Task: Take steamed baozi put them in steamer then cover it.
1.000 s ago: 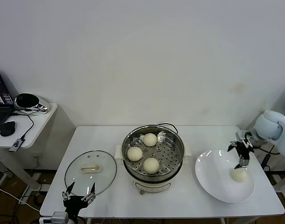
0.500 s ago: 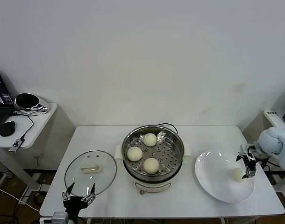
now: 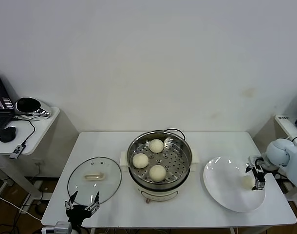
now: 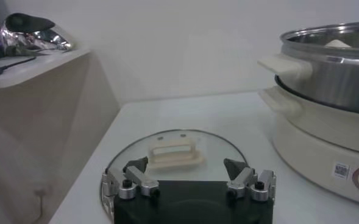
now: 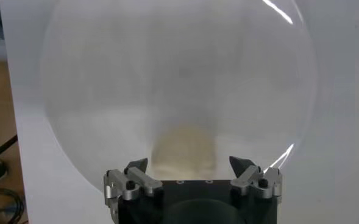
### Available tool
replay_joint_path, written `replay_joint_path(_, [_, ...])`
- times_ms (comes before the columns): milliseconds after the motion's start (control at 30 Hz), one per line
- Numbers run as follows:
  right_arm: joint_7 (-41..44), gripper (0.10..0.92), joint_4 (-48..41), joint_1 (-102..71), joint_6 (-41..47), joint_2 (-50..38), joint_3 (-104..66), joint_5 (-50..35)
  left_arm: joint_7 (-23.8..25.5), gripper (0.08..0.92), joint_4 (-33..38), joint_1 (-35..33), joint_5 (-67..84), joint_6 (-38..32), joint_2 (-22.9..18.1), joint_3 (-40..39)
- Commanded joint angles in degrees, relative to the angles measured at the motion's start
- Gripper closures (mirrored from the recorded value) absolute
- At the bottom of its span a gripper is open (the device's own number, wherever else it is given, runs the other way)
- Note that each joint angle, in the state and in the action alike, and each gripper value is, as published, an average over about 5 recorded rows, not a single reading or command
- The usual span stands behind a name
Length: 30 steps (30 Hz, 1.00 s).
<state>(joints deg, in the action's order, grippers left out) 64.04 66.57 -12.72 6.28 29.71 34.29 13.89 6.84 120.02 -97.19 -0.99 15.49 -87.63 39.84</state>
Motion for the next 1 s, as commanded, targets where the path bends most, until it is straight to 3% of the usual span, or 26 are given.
replay_joint_path(33, [-0.3, 0.203, -0.8, -1.1, -0.2, 0.6, -0.8, 1.0, 0.0, 0.177, 0.0, 0.0, 0.0, 0.0, 0.0, 0.1])
replay_joint_path(400, [-0.4, 0.211, -1.8, -1.1, -0.1, 1.3, -1.0, 1.0, 0.0, 0.177, -0.3, 0.3, 0.0, 0.0, 0.0, 0.0])
replay_joint_path(667, [-0.1, 0.386, -1.7, -0.6, 0.0, 1.0, -1.1, 0.0, 0.0, 0.177, -0.4, 0.5, 0.0, 0.1, 0.1, 0.0])
replay_joint_path(1000, [2.5, 0.431, 4.4, 13.9, 3.1, -2.0, 9.3, -8.9, -0.1, 0.177, -0.7, 1.2, -0.1, 0.5, 0.4, -0.1])
